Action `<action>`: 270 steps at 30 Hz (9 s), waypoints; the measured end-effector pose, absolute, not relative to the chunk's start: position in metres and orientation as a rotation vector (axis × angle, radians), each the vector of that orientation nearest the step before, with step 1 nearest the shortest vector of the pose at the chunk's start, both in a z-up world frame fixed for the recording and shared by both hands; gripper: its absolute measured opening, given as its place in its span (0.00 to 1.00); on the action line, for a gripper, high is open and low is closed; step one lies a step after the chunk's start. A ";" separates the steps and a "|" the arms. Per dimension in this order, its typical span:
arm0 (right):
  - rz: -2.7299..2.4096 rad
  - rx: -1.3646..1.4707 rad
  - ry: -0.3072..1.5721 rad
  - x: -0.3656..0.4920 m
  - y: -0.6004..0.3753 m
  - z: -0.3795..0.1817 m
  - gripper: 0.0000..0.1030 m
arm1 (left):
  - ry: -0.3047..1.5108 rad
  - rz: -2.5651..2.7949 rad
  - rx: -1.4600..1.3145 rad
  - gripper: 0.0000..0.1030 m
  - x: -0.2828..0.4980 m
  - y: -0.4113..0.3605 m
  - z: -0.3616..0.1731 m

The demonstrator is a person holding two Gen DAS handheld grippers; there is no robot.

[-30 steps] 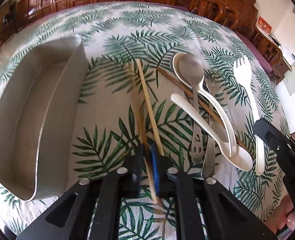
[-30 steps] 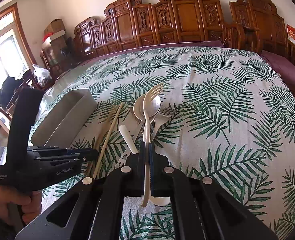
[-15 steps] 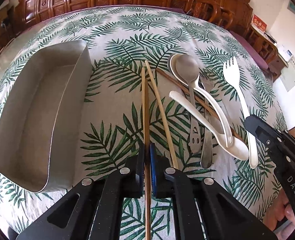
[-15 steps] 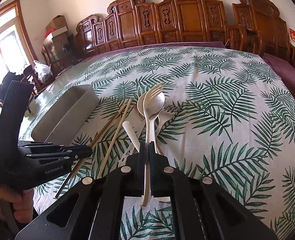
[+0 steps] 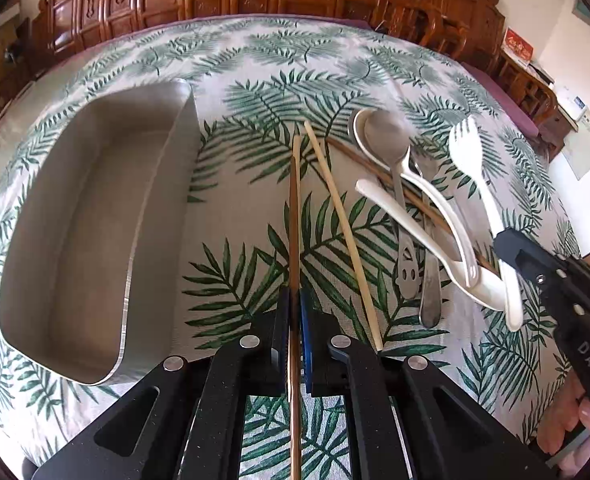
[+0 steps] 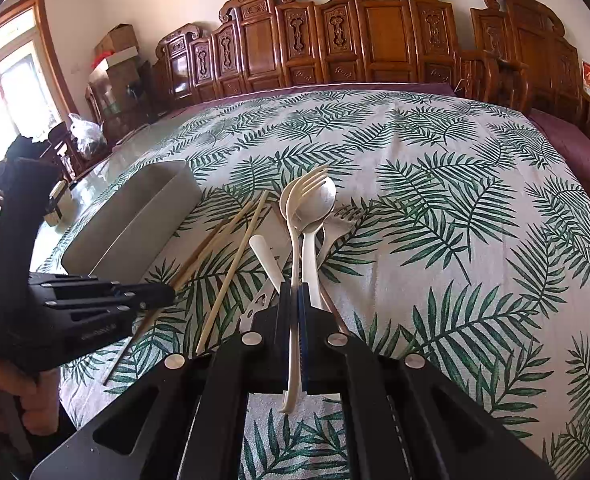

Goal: Organize utensils

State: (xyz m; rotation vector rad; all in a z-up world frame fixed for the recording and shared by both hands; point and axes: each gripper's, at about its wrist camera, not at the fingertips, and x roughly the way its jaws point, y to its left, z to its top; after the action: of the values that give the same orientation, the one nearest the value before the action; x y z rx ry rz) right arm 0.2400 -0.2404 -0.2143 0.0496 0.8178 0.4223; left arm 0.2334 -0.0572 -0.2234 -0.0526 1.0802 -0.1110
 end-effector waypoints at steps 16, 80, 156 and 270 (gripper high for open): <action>0.432 0.025 0.820 0.237 -0.234 -0.215 0.05 | 1.056 -0.118 -0.040 0.04 0.223 -0.049 -0.211; 0.524 -0.055 0.765 0.259 -0.093 -0.146 0.05 | 1.056 -0.218 0.008 0.04 0.278 0.065 -0.212; 0.427 -0.150 0.961 0.292 -0.133 -0.250 0.24 | 0.783 -0.206 -0.037 0.80 0.206 0.028 -0.143; 0.498 -0.098 0.793 0.223 -0.107 -0.155 0.06 | 1.069 -0.169 0.039 0.04 0.224 0.092 -0.194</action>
State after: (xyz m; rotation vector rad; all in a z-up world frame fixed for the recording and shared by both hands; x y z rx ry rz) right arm 0.2235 -0.1074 -0.1551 -0.0981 0.7932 0.4980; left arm 0.2243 0.0923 -0.1937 0.0385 1.0689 -0.1693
